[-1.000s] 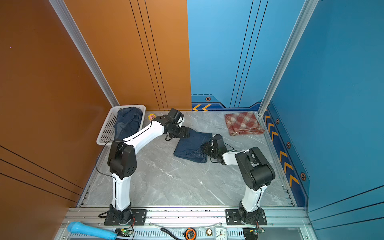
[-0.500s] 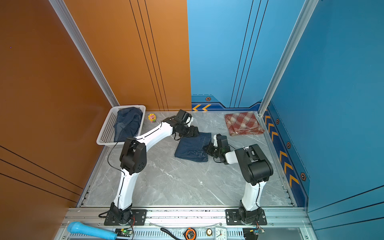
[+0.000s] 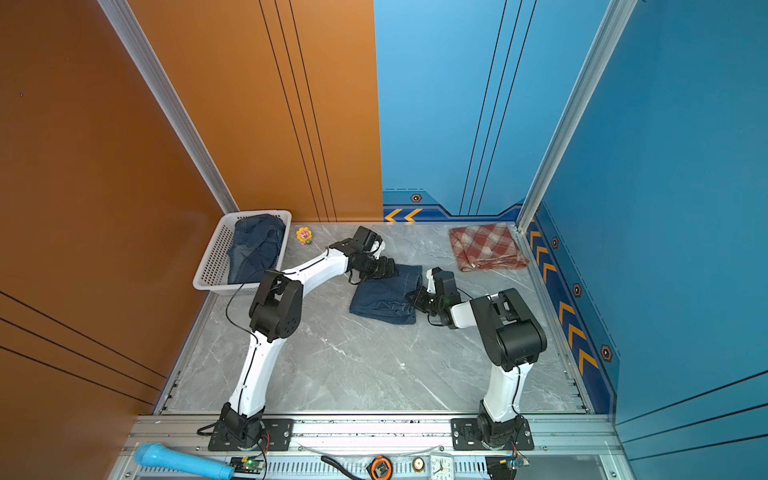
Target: Fold and stack the skirts
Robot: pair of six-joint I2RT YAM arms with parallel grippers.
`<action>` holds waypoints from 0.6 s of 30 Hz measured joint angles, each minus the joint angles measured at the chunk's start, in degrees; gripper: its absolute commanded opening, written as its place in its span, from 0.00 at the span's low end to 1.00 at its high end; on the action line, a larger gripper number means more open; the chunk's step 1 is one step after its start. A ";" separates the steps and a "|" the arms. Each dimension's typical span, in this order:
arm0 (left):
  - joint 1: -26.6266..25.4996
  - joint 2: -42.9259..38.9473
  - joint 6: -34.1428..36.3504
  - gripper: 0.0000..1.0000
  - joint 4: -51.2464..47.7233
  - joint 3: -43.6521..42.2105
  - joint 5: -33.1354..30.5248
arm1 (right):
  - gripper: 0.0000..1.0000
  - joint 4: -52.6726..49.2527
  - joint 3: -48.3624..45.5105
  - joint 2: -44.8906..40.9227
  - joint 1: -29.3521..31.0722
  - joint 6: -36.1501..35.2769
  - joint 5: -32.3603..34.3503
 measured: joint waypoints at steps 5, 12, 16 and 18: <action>1.27 -6.03 0.39 0.82 0.22 -3.87 -0.96 | 0.49 -3.85 0.02 -2.12 -0.20 -0.94 0.46; 1.99 -17.16 -0.11 0.81 4.70 -16.00 -2.64 | 0.69 -14.88 2.75 -9.92 -0.31 -4.24 4.22; 1.90 -18.03 -0.70 0.80 8.04 -22.82 -2.64 | 0.69 -22.03 7.96 -14.75 -0.31 -7.32 7.67; 1.90 -17.97 -0.85 0.79 8.83 -25.68 -2.64 | 0.66 -24.15 9.77 -16.72 -0.31 -8.46 8.63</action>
